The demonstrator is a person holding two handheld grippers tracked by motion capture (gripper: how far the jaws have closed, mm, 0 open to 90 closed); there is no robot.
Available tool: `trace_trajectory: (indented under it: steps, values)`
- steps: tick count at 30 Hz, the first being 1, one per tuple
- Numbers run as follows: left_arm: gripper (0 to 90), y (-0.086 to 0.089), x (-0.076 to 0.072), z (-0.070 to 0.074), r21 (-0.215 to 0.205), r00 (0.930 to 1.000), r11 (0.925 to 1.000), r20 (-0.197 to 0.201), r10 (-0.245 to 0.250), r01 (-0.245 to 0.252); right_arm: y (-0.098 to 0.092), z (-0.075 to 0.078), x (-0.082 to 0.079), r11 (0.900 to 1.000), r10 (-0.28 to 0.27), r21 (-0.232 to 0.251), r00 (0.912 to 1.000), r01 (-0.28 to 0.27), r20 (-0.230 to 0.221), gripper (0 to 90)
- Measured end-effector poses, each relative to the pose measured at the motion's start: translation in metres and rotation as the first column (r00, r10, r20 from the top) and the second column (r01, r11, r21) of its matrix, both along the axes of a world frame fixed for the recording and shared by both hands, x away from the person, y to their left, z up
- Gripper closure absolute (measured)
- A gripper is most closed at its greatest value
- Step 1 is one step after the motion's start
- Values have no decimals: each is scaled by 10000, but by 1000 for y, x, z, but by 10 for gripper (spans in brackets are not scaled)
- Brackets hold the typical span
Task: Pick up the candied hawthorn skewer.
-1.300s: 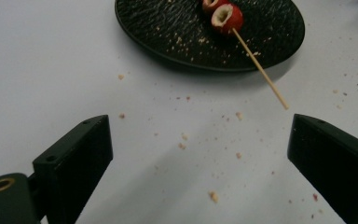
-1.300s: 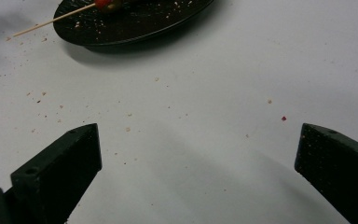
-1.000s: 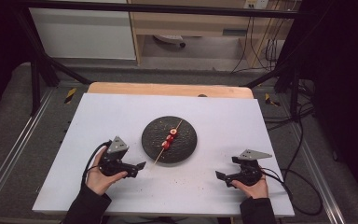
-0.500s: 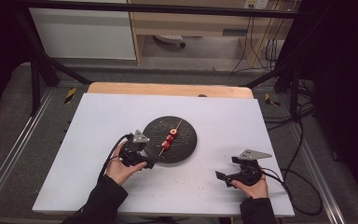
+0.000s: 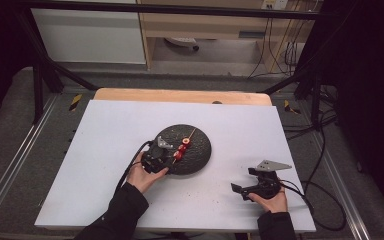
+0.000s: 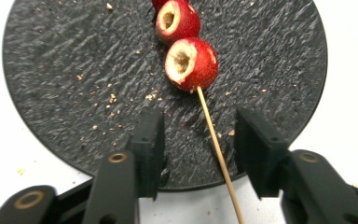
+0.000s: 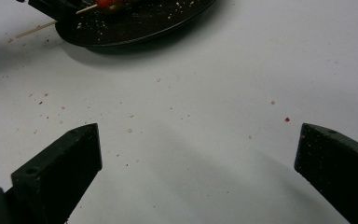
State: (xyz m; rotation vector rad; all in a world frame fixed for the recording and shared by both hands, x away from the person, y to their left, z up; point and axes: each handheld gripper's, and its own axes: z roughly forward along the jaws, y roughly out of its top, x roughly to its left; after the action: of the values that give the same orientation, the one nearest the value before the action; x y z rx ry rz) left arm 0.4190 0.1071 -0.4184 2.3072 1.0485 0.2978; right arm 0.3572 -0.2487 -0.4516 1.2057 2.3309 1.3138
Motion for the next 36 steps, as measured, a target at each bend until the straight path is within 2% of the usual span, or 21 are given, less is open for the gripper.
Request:
trace_trajectory:
  steps: [4, 7, 16, 21, 26, 30, 36]
  values:
    - [662, -5, 1, 1, 62, 9999, 9999, -114, 85, -84, 0, 0, 0, 10000, -21, 52, 10000, 21, -11, 16]
    - [689, -10, 2, 1, 296, 9996, 9993, -156, 214, -209, 0, 0, 0, 10000, -3, 52, 10000, 3, -25, 16]
    - [783, -17, 3, 2, 629, 9968, 9959, -407, 683, -657, 0, 0, 0, 10000, 4, 64, 10000, -4, -30, 16]
    - [816, -18, 4, 2, 581, 9949, 9950, -555, 840, -808, 0, 1, 0, 10000, 11, 85, 10000, -11, -37, 16]
    - [871, -18, 4, 2, 600, 9934, 9934, -540, 1013, -981, 0, 0, 0, 9999, 35, 95, 10000, -34, -29, 16]
    - [875, -15, 4, 2, 542, 9920, 9924, -562, 1132, -1102, 0, 0, 0, 10000, 25, 91, 10000, -25, -37, 16]
    - [880, -11, 2, 2, 418, 9934, 9933, -361, 1092, -1077, 0, 0, 0, 10000, 42, 89, 10000, -42, -39, 16]
